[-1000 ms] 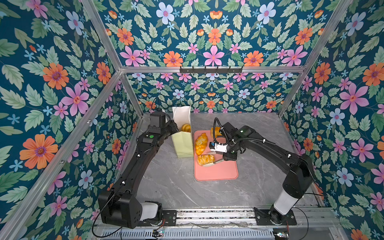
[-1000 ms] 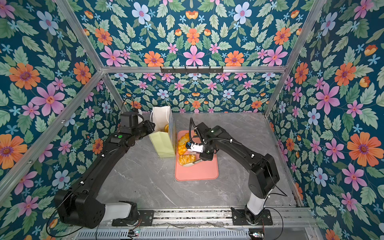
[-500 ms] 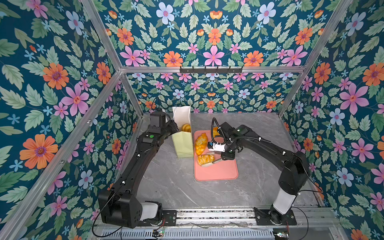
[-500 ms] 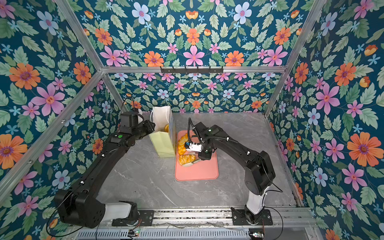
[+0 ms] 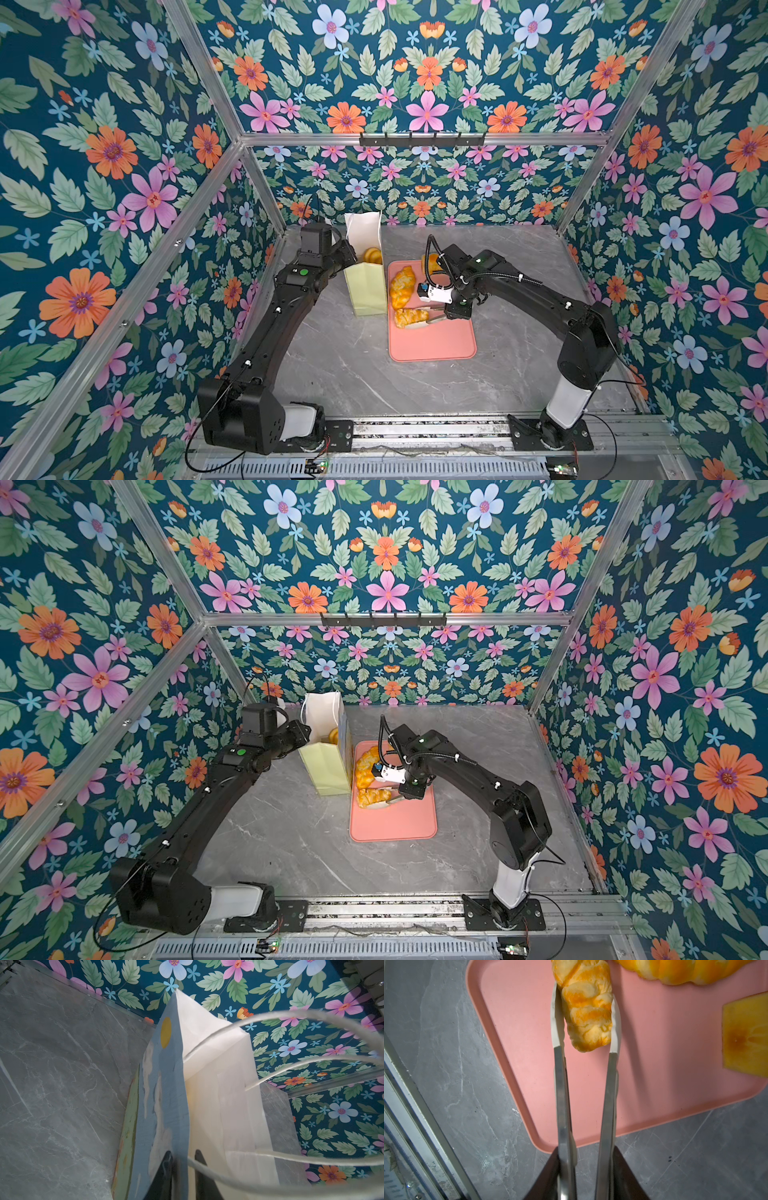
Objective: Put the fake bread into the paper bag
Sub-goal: 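Position the open tongs over the braided loaf nearest the robot, then close the tongs on the braided loaf and lift it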
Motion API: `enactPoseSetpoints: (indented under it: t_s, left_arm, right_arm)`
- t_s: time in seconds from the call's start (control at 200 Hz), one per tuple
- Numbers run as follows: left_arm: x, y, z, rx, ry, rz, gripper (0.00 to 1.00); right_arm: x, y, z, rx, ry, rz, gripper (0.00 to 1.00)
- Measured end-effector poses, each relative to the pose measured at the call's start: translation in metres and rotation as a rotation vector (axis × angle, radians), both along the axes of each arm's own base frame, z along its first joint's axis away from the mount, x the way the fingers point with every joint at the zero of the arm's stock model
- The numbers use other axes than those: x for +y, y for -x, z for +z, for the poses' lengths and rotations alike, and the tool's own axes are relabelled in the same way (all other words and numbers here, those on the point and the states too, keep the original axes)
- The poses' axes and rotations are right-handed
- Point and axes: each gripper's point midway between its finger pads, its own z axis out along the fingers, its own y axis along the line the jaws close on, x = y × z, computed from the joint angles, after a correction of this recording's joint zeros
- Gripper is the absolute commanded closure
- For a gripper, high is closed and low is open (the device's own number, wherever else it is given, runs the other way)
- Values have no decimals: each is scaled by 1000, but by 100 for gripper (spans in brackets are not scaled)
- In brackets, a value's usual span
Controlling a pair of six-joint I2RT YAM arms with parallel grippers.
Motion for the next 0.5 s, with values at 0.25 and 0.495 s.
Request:
enactPoseSetpoints:
  t_s: [0.25,0.495]
  left_arm:
    - [0,1,1,-4,-2,-1,79]
    - [0,1,12,-28,6,-5,78]
  right_arm:
    - [-3,8,18,-11,-35,-24,70]
    - [-5,30,63,-27,-129,-76,69]
